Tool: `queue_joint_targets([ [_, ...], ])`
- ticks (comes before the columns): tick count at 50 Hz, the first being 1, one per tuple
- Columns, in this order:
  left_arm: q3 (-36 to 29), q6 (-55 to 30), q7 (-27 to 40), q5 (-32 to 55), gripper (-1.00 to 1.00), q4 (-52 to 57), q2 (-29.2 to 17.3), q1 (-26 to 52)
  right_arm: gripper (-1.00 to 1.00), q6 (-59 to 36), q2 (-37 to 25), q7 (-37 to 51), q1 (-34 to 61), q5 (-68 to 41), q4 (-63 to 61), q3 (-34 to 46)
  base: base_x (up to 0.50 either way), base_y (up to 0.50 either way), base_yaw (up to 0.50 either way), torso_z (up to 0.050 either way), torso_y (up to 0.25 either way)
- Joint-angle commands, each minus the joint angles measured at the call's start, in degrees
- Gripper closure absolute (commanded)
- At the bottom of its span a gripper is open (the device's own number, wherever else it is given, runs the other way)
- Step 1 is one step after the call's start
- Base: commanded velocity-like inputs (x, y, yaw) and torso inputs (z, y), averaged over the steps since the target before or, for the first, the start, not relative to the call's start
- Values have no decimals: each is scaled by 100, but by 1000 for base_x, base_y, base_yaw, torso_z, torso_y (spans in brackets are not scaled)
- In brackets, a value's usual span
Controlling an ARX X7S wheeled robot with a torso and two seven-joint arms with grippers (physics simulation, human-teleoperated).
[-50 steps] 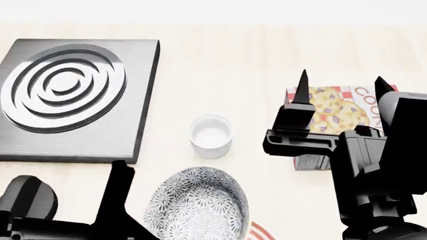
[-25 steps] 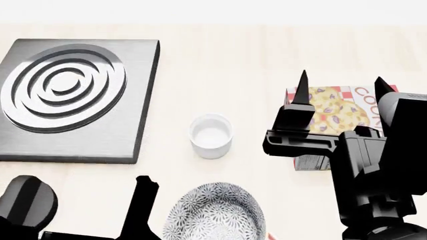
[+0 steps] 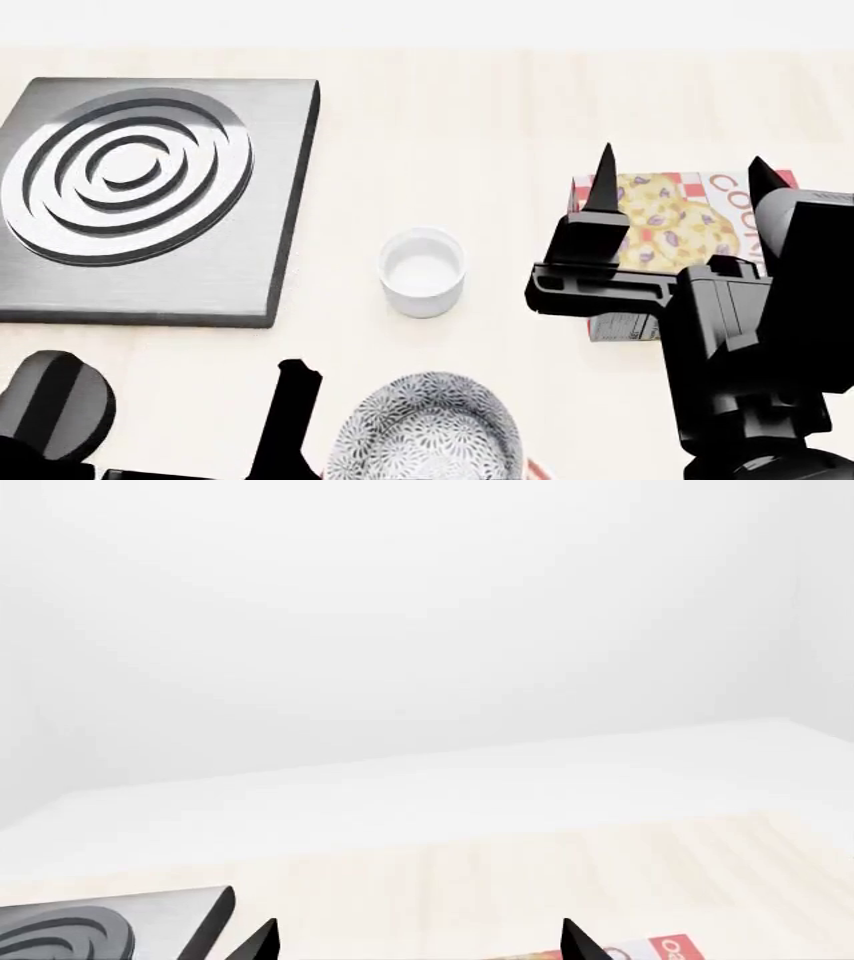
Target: Pick the akita bowl on the stove and place it on the plate.
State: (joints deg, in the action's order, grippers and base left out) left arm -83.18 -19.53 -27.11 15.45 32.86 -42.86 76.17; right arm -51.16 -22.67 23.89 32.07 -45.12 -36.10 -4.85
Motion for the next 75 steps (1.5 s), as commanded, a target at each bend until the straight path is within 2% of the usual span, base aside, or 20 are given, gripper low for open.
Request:
queue_joint_targets([
  [1, -13, 41, 80, -56, 100, -114, 3, -79, -100, 31, -14, 9, -13, -9, 12, 15, 0, 0, 0, 0, 0],
  [75, -368, 31, 350, -386, 100, -362, 91, -635, -100, 93, -109, 132, 15, -154, 36, 92, 0, 0, 0, 0, 0],
])
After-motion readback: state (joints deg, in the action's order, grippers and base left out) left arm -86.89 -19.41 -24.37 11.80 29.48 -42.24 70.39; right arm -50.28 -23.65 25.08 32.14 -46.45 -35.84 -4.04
